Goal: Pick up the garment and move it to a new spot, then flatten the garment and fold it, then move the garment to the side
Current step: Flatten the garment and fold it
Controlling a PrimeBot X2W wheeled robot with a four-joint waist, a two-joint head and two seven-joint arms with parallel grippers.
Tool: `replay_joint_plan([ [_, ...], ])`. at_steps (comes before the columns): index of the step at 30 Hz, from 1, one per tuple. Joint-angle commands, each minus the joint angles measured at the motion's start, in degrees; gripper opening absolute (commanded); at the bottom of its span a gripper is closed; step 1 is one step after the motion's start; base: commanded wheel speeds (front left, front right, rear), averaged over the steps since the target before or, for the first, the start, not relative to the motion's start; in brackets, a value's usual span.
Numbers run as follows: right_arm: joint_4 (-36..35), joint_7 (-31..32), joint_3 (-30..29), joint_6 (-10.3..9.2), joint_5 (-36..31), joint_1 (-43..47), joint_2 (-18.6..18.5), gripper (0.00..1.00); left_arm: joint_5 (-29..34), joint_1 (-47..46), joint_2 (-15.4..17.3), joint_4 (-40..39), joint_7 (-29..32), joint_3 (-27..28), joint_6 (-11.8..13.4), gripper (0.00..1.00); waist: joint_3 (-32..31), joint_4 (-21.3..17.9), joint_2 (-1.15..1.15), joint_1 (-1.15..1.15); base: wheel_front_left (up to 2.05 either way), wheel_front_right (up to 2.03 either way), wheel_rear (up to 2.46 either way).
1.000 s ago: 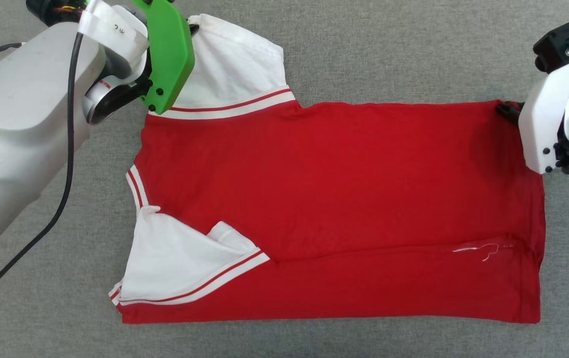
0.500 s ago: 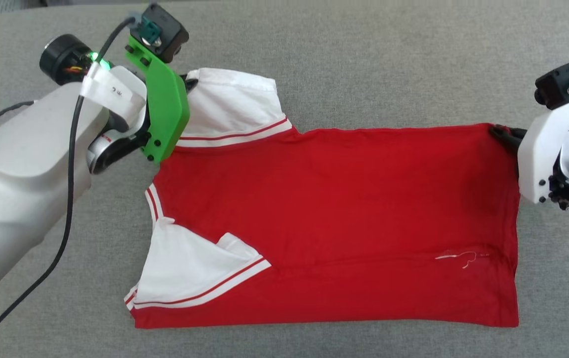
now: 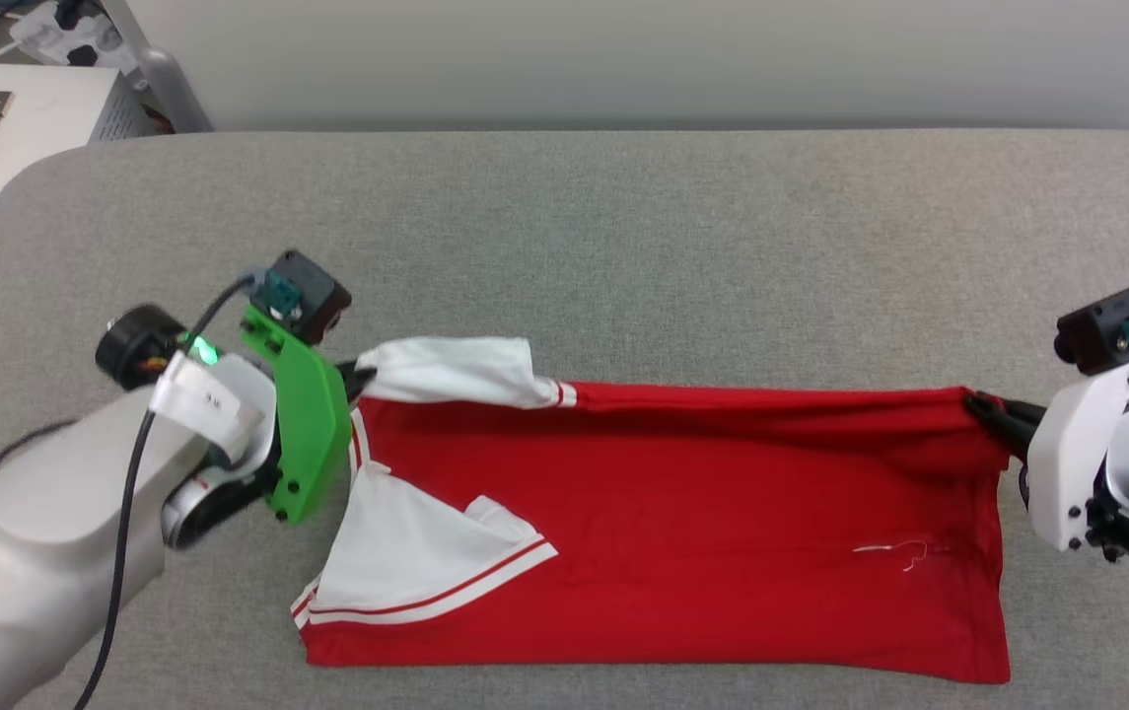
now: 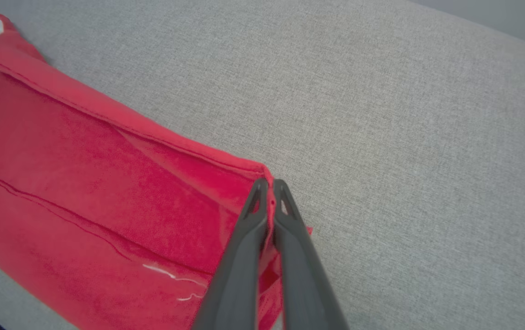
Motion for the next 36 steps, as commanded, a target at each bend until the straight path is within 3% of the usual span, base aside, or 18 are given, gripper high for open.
replay_joint_plan([
  [1,-0.7,-0.4,-0.3,-0.02,0.5,2.0,-0.2,0.0,-0.9,2.7,0.8,-1.1,-0.6,0.1,1.0,0.0,-2.3,0.6,0.0,0.01,0.0,0.0,0.0],
  [12,-4.2,-0.2,-4.2,-0.02,0.7,13.6,-0.3,0.0,-2.4,16.6,3.9,-7.3,-1.3,0.1,5.6,0.0,-3.4,1.2,0.0,0.01,0.0,0.0,0.0],
  [25,-1.4,0.5,-7.6,-0.02,-1.6,21.3,3.9,0.0,-3.9,22.9,1.6,-4.1,-3.1,0.1,6.7,0.0,-1.3,1.1,0.0,0.01,0.0,0.0,0.0],
  [26,-0.8,0.1,-8.0,-0.02,-1.9,21.5,4.4,0.04,-4.0,23.0,1.4,-3.8,-3.6,0.3,6.8,0.0,-1.3,1.2,0.0,0.01,0.0,0.0,0.0],
  [27,-0.3,-0.3,-8.3,-0.02,-2.3,21.6,4.9,0.55,-4.0,23.1,1.2,-3.5,-4.4,0.7,7.2,0.37,-1.3,1.2,0.0,0.01,0.0,0.0,0.0],
  [28,-0.1,-0.8,-8.6,-0.02,-2.7,21.6,5.3,1.0,-4.0,23.2,1.1,-3.3,-5.4,1.1,7.6,0.84,-1.3,1.2,0.0,0.01,0.0,0.0,0.0],
  [29,-0.1,-1.3,-9.0,-0.02,-2.9,21.6,5.7,1.0,-4.0,23.4,0.9,-3.2,-6.6,1.6,8.1,1.0,-1.4,1.1,0.0,0.01,0.0,0.0,0.0],
  [36,-4.1,-5.1,-13.9,-0.02,-3.0,23.3,6.0,1.0,-3.8,26.1,0.2,-4.3,-16.7,5.4,13.0,1.0,-3.6,1.3,0.0,0.01,0.0,0.0,0.0],
])
